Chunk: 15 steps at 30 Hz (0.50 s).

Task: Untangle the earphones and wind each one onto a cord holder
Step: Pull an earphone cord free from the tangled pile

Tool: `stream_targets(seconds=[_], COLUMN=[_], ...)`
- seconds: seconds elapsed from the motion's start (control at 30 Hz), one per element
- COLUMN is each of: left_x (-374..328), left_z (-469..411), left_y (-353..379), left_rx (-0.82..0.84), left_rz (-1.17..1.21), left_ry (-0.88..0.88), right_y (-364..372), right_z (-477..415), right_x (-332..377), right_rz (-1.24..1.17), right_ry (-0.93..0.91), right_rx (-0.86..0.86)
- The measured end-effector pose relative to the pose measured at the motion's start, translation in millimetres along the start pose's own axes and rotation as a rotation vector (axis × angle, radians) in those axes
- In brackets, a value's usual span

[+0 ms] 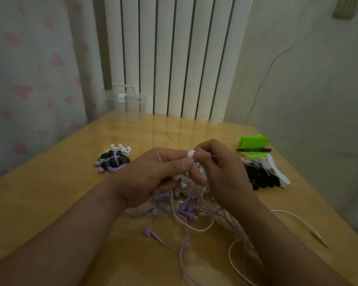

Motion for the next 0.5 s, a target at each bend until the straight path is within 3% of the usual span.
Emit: stream_targets(seconds=[0.1, 0.3, 0.37, 0.5], left_x=[2.6, 4.1, 8.3, 18.5], left_z=[-2.3, -2.6, -2.5, -1.3], left_y=[-6.9, -19.1, -22.7, -22.0], left_rx=[-0.162, -0.442, -0.477, -0.396], left_rz=[0.055, -0.197, -0.376, -0.69], left_ry=[0.024, 0.06, 0.056, 0.002], right_y=[13.9, 28.2, 27.6, 17.6], right_z=[5.1, 8.7, 8.8, 8.4], right_x=[4.4, -0.5, 1.3, 8.3], right_rz=[-0.043, 0.13, 0.196, 0.314], right_ry=[0.017, 0.076, 0.062, -0.001], right_rx=[0.092, 0.269, 0.318, 0.356])
Point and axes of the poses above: each hand's wrist, its own z-axis away from the middle knuckle, its own y-axis out of the palm, x = y × z, the point moved 4 cm from there along -z, towards the middle knuckle
